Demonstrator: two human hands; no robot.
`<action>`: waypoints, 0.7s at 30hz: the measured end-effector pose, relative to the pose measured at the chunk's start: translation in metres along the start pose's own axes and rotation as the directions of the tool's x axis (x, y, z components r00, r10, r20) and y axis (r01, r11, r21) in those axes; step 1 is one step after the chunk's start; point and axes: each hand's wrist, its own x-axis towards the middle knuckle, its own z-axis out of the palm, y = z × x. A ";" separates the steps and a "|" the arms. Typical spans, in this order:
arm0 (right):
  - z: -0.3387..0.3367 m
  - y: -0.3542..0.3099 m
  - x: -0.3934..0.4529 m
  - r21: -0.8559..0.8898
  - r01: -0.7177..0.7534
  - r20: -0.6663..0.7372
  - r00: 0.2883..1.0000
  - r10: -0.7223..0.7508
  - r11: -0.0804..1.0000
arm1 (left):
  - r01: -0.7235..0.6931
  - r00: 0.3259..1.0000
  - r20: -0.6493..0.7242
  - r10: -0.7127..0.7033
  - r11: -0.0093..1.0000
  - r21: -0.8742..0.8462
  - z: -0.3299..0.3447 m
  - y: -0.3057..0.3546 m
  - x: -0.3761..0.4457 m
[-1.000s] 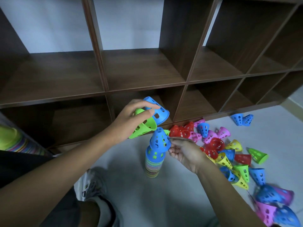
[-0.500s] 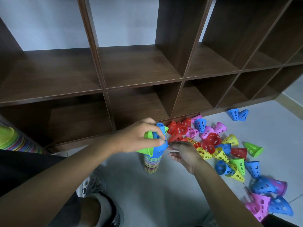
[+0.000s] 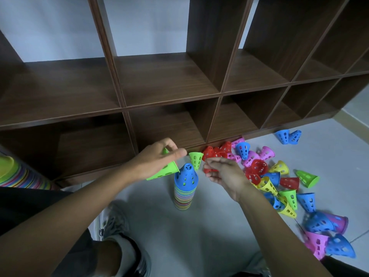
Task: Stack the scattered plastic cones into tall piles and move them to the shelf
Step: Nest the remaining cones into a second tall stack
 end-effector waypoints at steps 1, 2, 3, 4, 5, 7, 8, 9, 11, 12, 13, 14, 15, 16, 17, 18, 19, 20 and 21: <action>0.001 0.002 -0.001 -0.064 0.020 -0.004 1.000 -0.021 0.998 | 0.046 0.999 0.019 -0.045 0.997 -0.064 -0.001 -0.002 0.001; 0.003 0.003 -0.002 -0.136 0.039 0.000 0.999 -0.040 0.990 | 0.093 0.994 0.064 -0.084 0.985 -0.148 -0.002 -0.004 0.001; 0.005 0.007 -0.004 -0.197 0.056 0.011 0.998 -0.055 0.979 | 0.136 0.986 0.122 -0.112 0.967 -0.213 -0.003 -0.005 -0.001; 0.007 0.010 -0.005 -0.238 0.068 0.033 0.998 -0.062 0.969 | 0.171 0.977 0.167 -0.132 0.954 -0.246 -0.004 -0.005 -0.002; 0.009 0.014 -0.006 -0.260 0.073 0.061 0.996 -0.059 0.963 | 0.195 0.969 0.197 -0.149 0.952 -0.237 -0.006 -0.004 -0.003; 0.013 0.024 -0.008 -0.245 0.041 0.103 0.995 -0.016 0.969 | 0.202 0.959 0.226 -0.168 0.970 -0.136 -0.011 -0.001 -0.004; 0.013 0.030 -0.009 -0.224 0.007 0.118 0.993 0.020 0.975 | 0.181 0.959 0.225 -0.171 0.983 -0.024 -0.014 0.001 -0.003; 0.014 0.036 -0.009 -0.208 -0.027 0.137 0.989 0.057 0.978 | 0.150 0.962 0.216 -0.170 0.983 0.105 -0.017 0.004 -0.002; 0.014 0.047 -0.009 -0.189 -0.080 0.185 0.976 0.115 0.979 | 0.096 0.962 0.217 -0.163 0.952 0.291 -0.021 0.007 0.002; 0.014 0.051 -0.008 -0.168 -0.102 0.208 0.969 0.136 0.980 | 0.082 0.962 0.219 -0.162 0.939 0.334 -0.020 0.009 0.003; 0.014 0.056 -0.008 -0.140 -0.123 0.227 0.962 0.153 0.983 | 0.073 0.964 0.213 -0.160 0.928 0.365 -0.017 0.012 0.004; 0.015 0.060 -0.007 -0.102 -0.142 0.243 0.956 0.163 0.985 | 0.064 0.968 0.198 -0.153 0.917 0.395 -0.012 0.016 0.004; 0.016 0.063 -0.007 -0.065 -0.159 0.254 0.952 0.171 0.985 | 0.052 0.974 0.179 -0.139 0.906 0.421 -0.007 0.020 0.004; 0.016 0.067 -0.006 -0.027 -0.176 0.261 0.949 0.177 0.984 | 0.032 0.981 0.157 -0.112 0.897 0.440 0.000 0.024 0.004; 0.017 0.071 -0.004 0.006 -0.187 0.266 0.947 0.179 0.982 | -0.001 0.988 0.138 -0.070 0.889 0.457 0.005 0.026 0.004; 0.018 0.075 -0.002 0.034 -0.194 0.265 0.947 0.179 0.980 | -0.043 0.991 0.129 -0.021 0.877 0.478 0.011 0.027 0.005; 0.018 0.078 0.000 0.057 -0.199 0.262 0.949 0.178 0.978 | -0.081 0.992 0.124 0.021 0.860 0.504 0.015 0.028 0.006; 0.018 0.081 0.001 0.078 -0.202 0.257 0.950 0.176 0.976 | -0.113 0.991 0.122 0.057 0.841 0.528 0.019 0.026 0.007; 0.018 0.083 0.003 0.096 -0.205 0.251 0.952 0.176 0.974 | -0.144 0.988 0.121 0.091 0.821 0.552 0.022 0.024 0.008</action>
